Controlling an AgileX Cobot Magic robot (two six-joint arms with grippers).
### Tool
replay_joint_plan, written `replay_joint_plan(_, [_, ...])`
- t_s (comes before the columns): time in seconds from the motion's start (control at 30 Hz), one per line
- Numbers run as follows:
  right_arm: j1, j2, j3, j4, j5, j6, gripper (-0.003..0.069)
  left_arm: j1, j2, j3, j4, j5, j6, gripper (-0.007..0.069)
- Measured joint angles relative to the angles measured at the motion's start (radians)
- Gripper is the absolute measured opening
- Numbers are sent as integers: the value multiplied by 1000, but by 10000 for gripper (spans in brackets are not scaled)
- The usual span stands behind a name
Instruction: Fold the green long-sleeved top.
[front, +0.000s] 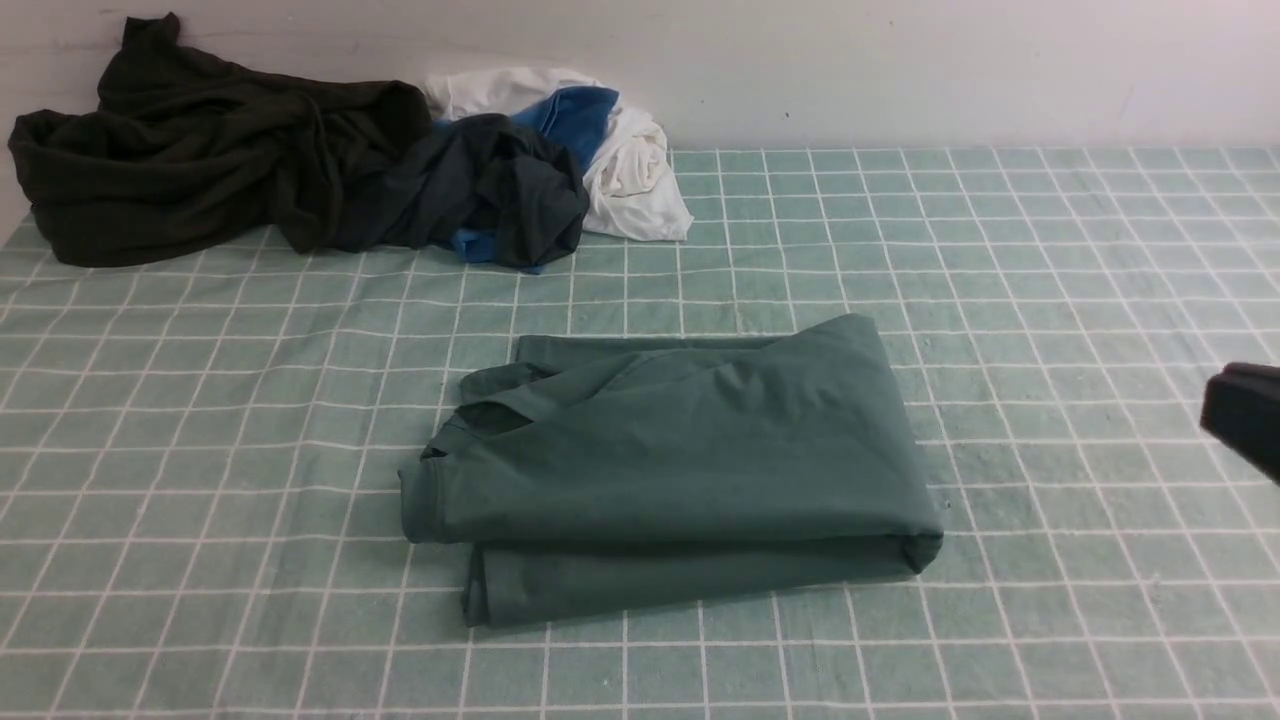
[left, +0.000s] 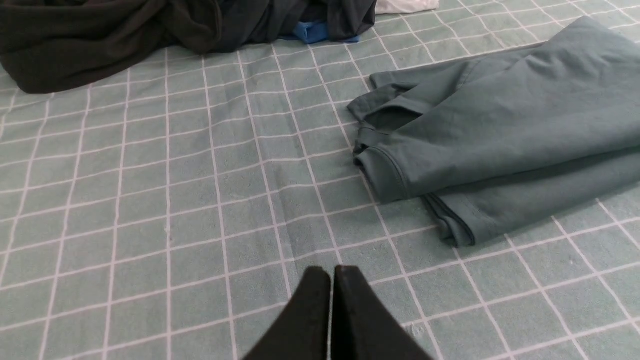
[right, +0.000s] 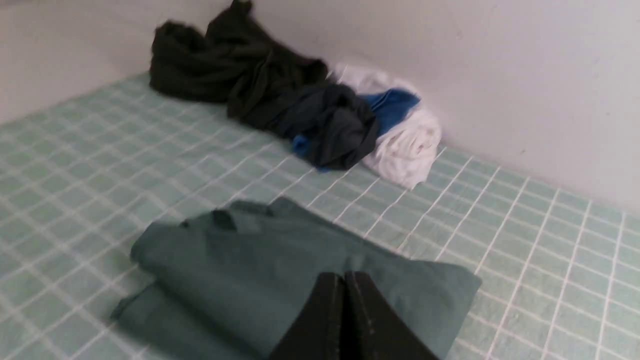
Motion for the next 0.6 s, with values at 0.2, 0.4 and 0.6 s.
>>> replay_joint_plan(0.2, [-171,-182,271,-33,-245,139,-14,0,0,0,0,0,0,-3])
replay_joint_plan(0.4, [-401,-386,504,-57,-265,249,-14,0,0,0,0,0,0,-3])
replay_joint_plan(0.6, [-576,-543,603,-90,-213,274,-14,0,0,0,0,0,0,-3])
